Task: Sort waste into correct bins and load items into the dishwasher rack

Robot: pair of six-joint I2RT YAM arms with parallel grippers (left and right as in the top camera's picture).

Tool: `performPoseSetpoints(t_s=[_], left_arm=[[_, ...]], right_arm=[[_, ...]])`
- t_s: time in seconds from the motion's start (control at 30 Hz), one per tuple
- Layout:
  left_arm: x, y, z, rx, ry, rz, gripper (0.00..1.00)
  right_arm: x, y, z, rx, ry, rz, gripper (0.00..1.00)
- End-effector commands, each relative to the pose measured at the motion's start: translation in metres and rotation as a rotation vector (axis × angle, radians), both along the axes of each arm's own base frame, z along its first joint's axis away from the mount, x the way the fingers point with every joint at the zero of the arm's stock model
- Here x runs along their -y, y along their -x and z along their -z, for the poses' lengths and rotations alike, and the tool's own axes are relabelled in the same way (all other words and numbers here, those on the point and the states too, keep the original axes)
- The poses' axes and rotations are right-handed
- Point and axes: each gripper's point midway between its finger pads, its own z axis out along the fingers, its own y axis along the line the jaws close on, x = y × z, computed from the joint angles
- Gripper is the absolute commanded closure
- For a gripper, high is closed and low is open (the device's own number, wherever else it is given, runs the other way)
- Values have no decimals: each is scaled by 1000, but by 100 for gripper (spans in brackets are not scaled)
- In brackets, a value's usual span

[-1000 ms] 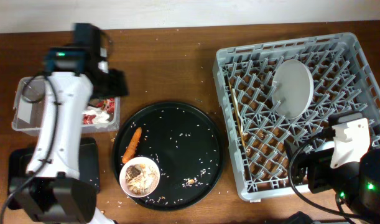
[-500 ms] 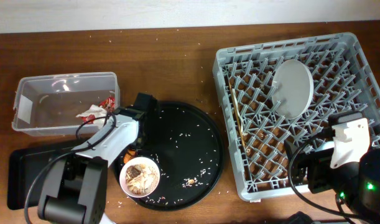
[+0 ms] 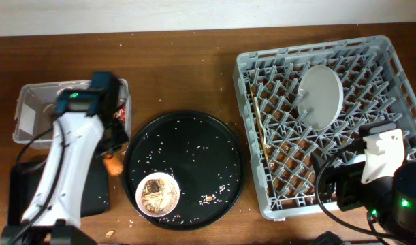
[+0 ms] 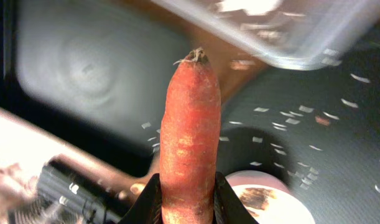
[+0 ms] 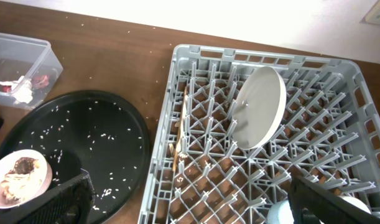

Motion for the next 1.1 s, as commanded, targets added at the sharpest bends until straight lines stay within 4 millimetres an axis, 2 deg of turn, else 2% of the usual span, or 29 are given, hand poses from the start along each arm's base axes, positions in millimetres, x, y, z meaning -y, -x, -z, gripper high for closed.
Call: performPoseSetpoints(t_s=[0.0, 0.07, 0.1, 0.13, 0.17, 0.2, 0.27, 0.3, 0.33, 0.37, 0.4, 0.43, 0.5, 0.57, 0.6, 0.63, 0.67, 0.7, 0.77, 0.8, 0.83, 0.9, 0.97, 1.0, 1.07], left_arm=[[-52, 35, 44, 19, 23, -360, 100], [-73, 45, 85, 59, 130, -527, 100], [-85, 54, 95, 66, 148, -603, 100], [-95, 61, 96, 67, 152, -654, 97], [-95, 62, 95, 79, 192, -688, 58], [-90, 59, 93, 95, 232, -691, 26], [-90, 53, 76, 138, 240, -684, 24], [-94, 52, 53, 190, 215, -677, 24], [-93, 45, 25, 278, 201, -569, 23], [-79, 35, 8, 339, 207, -385, 24], [-48, 25, -5, 361, 223, -90, 25], [-6, 24, -10, 335, 238, 179, 26], [82, 33, 0, 243, 298, 555, 32], [137, 56, 24, 134, 313, 707, 37], [154, 73, 47, 47, 253, 752, 41], [161, 83, 64, -16, 200, 784, 43], [165, 91, 93, -107, 90, 751, 48], [168, 91, 107, -150, 74, 751, 52], [177, 98, 126, -222, 112, 746, 63], [181, 102, 134, -249, 111, 761, 64], [183, 105, 139, -265, 98, 777, 69], [178, 98, 145, -233, 50, 787, 82], [178, 96, 151, -212, 49, 790, 88], [176, 96, 154, -210, 41, 790, 100], [176, 92, 140, -198, 36, 787, 100]], right_arm=[[2, -1, -1, 6, -3, 14, 1], [2, -1, -1, 6, -3, 14, 1], [2, -1, -1, 6, -3, 14, 1], [2, -1, -1, 6, -3, 14, 1], [2, -1, -1, 6, -3, 14, 1], [2, -1, -1, 6, -3, 14, 1], [2, -1, -1, 6, -3, 14, 1], [2, -1, -1, 6, -3, 14, 1], [2, -1, -1, 6, -3, 14, 1], [2, -1, -1, 6, -3, 14, 1], [2, -1, -1, 6, -3, 14, 1], [2, -1, -1, 6, -3, 14, 1], [2, -1, -1, 6, -3, 14, 1], [2, -1, -1, 6, -3, 14, 1], [2, -1, -1, 6, -3, 14, 1], [2, -1, -1, 6, -3, 14, 1], [2, -1, -1, 6, -3, 14, 1], [2, -1, -1, 6, -3, 14, 1], [2, -1, -1, 6, -3, 14, 1], [2, -1, -1, 6, -3, 14, 1], [2, -1, -1, 6, -3, 14, 1], [2, -1, -1, 6, -3, 14, 1], [2, -1, -1, 6, -3, 14, 1], [2, -1, -1, 6, -3, 14, 1], [2, -1, -1, 6, -3, 14, 1]])
